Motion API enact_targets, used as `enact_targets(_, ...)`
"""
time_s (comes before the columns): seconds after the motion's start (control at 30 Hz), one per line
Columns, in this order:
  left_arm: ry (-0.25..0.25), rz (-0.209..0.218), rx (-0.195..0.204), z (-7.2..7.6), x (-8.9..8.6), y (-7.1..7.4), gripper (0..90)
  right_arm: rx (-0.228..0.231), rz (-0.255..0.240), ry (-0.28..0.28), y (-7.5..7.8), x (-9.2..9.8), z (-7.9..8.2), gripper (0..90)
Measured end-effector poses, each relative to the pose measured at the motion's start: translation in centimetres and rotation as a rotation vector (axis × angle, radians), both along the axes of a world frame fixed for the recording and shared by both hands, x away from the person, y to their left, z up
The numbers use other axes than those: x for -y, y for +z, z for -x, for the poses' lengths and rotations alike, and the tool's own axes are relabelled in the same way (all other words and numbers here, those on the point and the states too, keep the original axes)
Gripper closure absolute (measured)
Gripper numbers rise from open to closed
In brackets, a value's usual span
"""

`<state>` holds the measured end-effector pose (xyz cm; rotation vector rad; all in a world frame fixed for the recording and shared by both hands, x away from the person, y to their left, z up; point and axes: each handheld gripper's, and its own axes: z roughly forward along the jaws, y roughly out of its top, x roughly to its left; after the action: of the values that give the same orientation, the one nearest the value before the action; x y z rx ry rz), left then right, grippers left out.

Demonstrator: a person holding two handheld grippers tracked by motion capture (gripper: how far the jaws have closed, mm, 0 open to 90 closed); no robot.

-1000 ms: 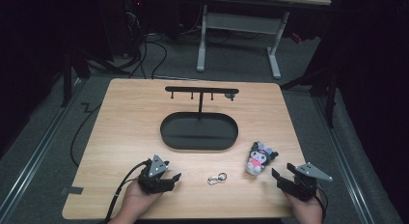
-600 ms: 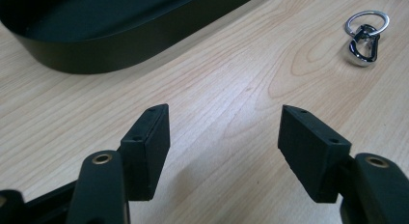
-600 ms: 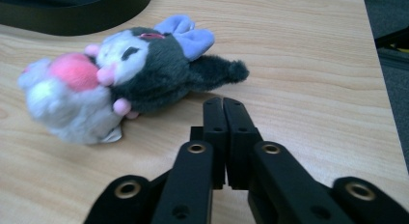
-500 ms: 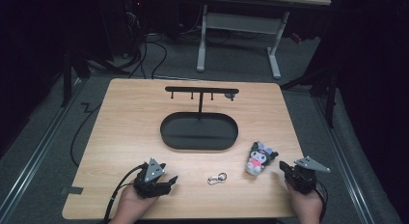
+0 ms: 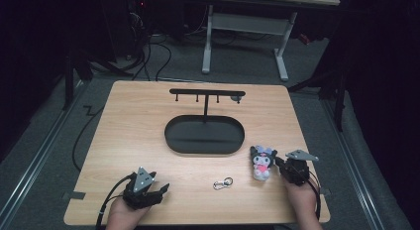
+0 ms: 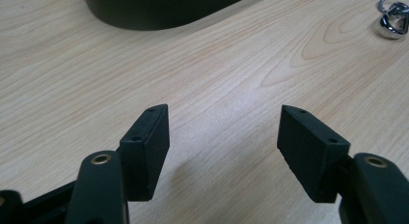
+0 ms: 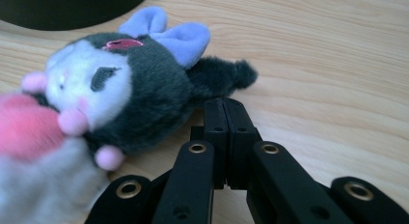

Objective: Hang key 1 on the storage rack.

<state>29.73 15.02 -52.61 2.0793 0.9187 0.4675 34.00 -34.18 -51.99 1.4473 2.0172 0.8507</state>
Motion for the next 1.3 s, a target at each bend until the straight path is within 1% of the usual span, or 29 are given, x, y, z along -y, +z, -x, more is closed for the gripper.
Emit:
enact_targets(0.1,0.008,0.001,0.001,0.2,-0.3,0.0,36.6,0.004,0.013,0.015,0.0,-0.5,-0.4,90.0)
enact_targets(0.13,0.017,0.000,0.001,0.4,-0.5,0.0,36.5,0.008,0.017,0.031,0.1,-1.0,-0.7,90.0)
enact_targets(0.17,0.020,0.001,0.000,0.5,-0.7,0.0,36.6,0.006,0.012,0.035,0.1,-1.3,-0.9,90.0)
enact_targets(0.23,0.022,0.000,0.000,0.5,-0.8,0.0,36.6,0.017,0.009,0.055,0.1,-1.6,-1.1,90.0)
enact_targets(0.37,0.024,0.009,0.001,0.7,-1.1,0.1,36.6,0.015,0.001,0.073,0.1,-1.8,-1.2,90.0)
enact_targets(0.4,0.024,0.009,0.001,0.7,-1.1,0.1,36.6,0.016,-0.007,0.072,0.1,-1.7,-1.2,90.0)
enact_targets(0.57,0.006,0.012,0.007,0.6,-0.8,0.2,36.7,0.022,0.000,0.057,0.3,-1.5,-1.0,88.5)
enact_targets(0.67,-0.008,0.013,0.011,0.5,-0.5,0.3,37.0,0.024,0.003,0.049,0.3,-1.4,-0.7,85.5)
enact_targets(0.73,-0.016,0.014,0.015,0.3,-0.3,0.4,37.1,0.023,0.007,0.045,0.4,-1.3,-0.4,81.8)
enact_targets(0.8,-0.025,0.013,0.016,0.2,0.0,0.4,37.2,0.025,0.010,0.041,0.4,-1.2,-0.1,80.7)
enact_targets(0.87,-0.028,0.009,0.020,0.1,0.3,0.5,37.4,0.026,-0.001,0.040,0.6,-0.9,0.2,79.6)
enact_targets(0.93,-0.034,0.018,0.020,-0.1,0.5,0.6,37.3,0.028,-0.009,0.031,0.7,-0.8,0.6,78.9)
enact_targets(1.03,-0.046,0.019,0.024,-0.4,0.9,0.7,37.5,0.035,-0.018,0.031,0.7,-0.4,1.0,77.3)
enact_targets(1.1,-0.048,0.019,0.026,-0.5,1.1,0.8,37.7,0.035,-0.024,0.019,0.7,-0.3,1.5,76.9)
enact_targets(1.13,-0.048,0.022,0.017,-0.8,1.4,1.0,38.2,0.033,-0.024,0.011,0.6,-0.2,1.8,76.0)
enact_targets(1.17,-0.048,0.022,0.017,-0.8,1.4,1.0,39.1,0.033,-0.024,0.011,0.6,-0.2,1.8,76.0)
enact_targets(1.2,-0.053,0.039,0.006,-1.0,1.7,1.3,39.7,0.037,-0.018,0.001,0.6,0.0,2.4,73.9)
enact_targets(1.23,-0.053,0.042,0.010,-1.1,1.8,1.4,39.9,0.038,-0.016,-0.002,0.6,0.0,2.6,72.8)
enact_targets(1.3,-0.064,0.038,0.005,-1.3,2.0,1.7,40.9,0.040,-0.020,-0.013,0.6,0.3,3.2,70.8)
